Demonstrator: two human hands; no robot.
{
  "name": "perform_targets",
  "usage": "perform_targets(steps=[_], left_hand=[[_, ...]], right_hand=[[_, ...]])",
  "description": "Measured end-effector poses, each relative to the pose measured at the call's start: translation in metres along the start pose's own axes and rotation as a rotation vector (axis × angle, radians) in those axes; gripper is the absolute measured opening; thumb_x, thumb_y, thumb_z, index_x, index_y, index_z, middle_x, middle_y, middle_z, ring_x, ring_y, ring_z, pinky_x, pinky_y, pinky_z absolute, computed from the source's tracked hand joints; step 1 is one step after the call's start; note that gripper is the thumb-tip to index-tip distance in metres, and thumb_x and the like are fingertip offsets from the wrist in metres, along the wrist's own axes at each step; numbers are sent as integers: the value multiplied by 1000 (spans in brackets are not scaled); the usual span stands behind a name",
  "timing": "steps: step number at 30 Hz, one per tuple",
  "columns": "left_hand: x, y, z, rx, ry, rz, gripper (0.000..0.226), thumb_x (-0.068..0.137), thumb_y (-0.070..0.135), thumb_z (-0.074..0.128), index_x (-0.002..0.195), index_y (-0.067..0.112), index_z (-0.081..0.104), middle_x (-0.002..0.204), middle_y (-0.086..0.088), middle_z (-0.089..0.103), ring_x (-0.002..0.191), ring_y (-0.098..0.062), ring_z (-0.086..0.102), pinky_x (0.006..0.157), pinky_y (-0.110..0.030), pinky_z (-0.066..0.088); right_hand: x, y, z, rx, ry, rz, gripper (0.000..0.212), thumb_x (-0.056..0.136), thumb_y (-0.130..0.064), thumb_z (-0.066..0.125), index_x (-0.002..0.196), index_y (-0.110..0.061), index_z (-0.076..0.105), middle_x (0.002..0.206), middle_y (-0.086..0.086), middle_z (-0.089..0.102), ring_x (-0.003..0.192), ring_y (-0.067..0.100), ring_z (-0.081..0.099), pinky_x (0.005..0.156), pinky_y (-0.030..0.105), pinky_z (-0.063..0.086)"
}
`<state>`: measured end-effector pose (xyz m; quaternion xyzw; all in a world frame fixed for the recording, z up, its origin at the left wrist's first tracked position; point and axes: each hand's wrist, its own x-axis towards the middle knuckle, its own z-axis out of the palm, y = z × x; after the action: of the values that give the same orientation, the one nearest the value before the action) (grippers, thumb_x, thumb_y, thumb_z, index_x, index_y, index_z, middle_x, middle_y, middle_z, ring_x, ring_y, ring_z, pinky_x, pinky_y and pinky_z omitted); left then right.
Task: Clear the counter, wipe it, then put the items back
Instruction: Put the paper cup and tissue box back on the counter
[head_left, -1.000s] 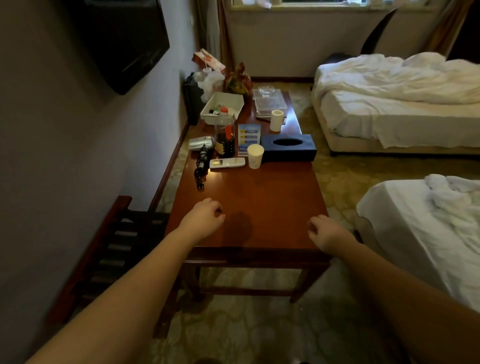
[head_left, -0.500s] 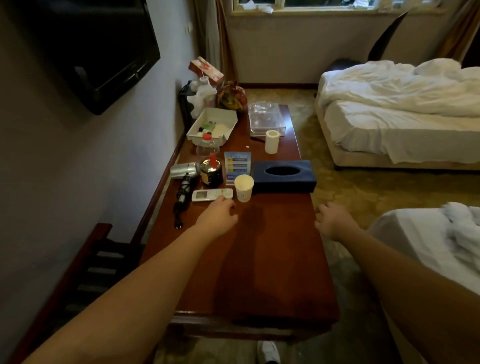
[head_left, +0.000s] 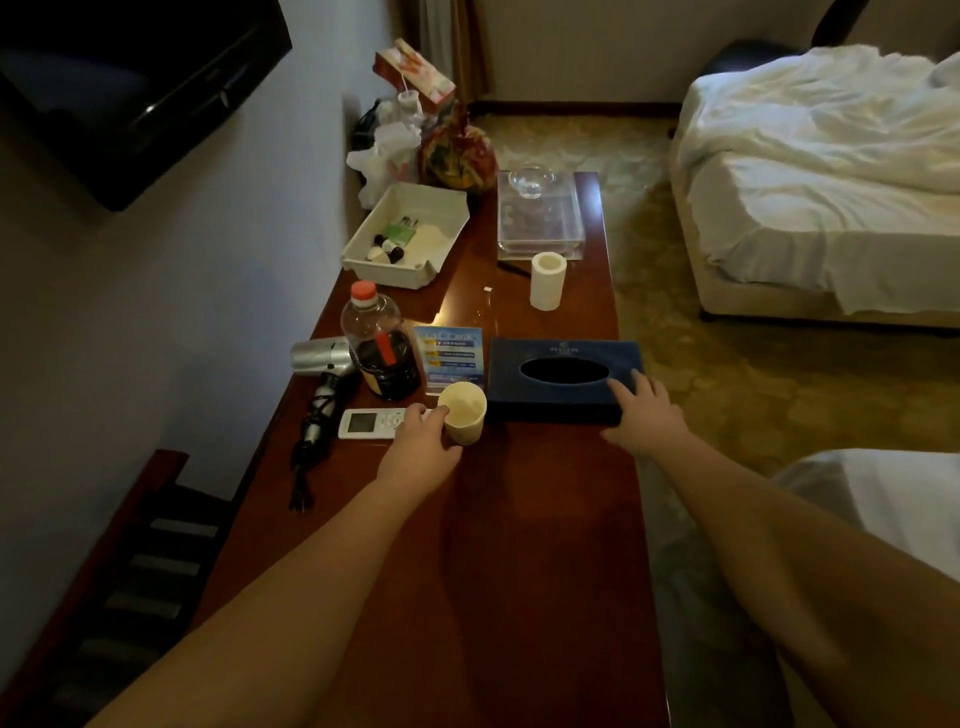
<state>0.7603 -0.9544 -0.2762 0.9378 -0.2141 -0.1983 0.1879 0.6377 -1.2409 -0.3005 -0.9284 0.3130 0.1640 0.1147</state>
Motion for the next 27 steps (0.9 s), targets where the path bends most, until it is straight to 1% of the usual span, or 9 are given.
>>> perform_targets(steps=[3, 5, 7, 9, 13, 17, 20, 25, 27], left_hand=[[12, -1, 10, -12, -6, -33, 65, 90, 32, 63, 147, 28, 32, 156, -3, 16, 138, -25, 33, 104, -41, 40], [17, -2, 16, -8, 6, -51, 64, 90, 34, 63, 147, 29, 34, 157, -3, 17, 140, -25, 30, 105, -43, 38], [23, -3, 20, 12, 17, -62, 60, 91, 36, 62, 145, 29, 38, 157, -4, 19, 141, -25, 25, 107, -45, 36], [27, -4, 25, 13, 26, -66, 55, 91, 36, 62, 141, 29, 42, 156, -4, 22, 142, -25, 23, 108, -45, 35], [32, -5, 33, 5, 53, -48, 38, 91, 33, 62, 126, 23, 55, 148, -4, 34, 134, -23, 32, 103, -39, 39], [28, -7, 37, 2, 103, -26, 20, 92, 26, 61, 110, 19, 62, 128, -2, 48, 117, -18, 44, 90, -31, 43], [20, -9, 39, -13, 113, -13, 18, 92, 24, 59, 109, 19, 62, 122, -1, 51, 112, -17, 46, 87, -30, 44], [-11, -15, 41, -65, 109, -37, 19, 92, 23, 60, 110, 20, 61, 127, 3, 49, 117, -14, 45, 88, -29, 45], [-28, -20, 42, -95, 118, -40, 18, 92, 23, 60, 109, 21, 61, 126, 4, 49, 112, -12, 46, 83, -26, 47]], right_hand=[[22, -2, 7, 14, -69, -2, 89, 83, -52, 62, 150, -38, 6, 160, 0, -9, 145, 31, -8, 111, 57, 20], [33, -4, 11, 13, -93, 7, 92, 82, -55, 62, 150, -39, 3, 159, -1, -15, 144, 32, -13, 111, 58, 20], [44, -5, 14, 0, -85, 2, 89, 81, -58, 62, 149, -38, 8, 158, 0, -18, 144, 33, -15, 111, 57, 24], [53, -5, 16, -4, -65, -9, 83, 80, -58, 62, 147, -36, 17, 158, 1, -19, 144, 34, -16, 110, 56, 28], [64, -3, 18, -7, -25, -30, 74, 77, -60, 65, 138, -35, 32, 159, 1, -16, 144, 33, -15, 108, 57, 31], [66, -1, 14, 14, -34, -47, 71, 73, -61, 69, 132, -35, 38, 159, 1, -13, 144, 32, -14, 106, 57, 30], [57, 1, 18, 25, 11, -62, 68, 72, -60, 71, 128, -33, 42, 159, 1, -10, 144, 30, -11, 104, 56, 33], [26, 6, 29, 37, 37, -77, 65, 71, -58, 72, 124, -33, 45, 160, 0, -9, 145, 26, -11, 105, 56, 34], [9, 7, 34, 37, 37, -84, 65, 71, -58, 73, 125, -33, 45, 160, 0, -9, 145, 25, -10, 106, 55, 33]])
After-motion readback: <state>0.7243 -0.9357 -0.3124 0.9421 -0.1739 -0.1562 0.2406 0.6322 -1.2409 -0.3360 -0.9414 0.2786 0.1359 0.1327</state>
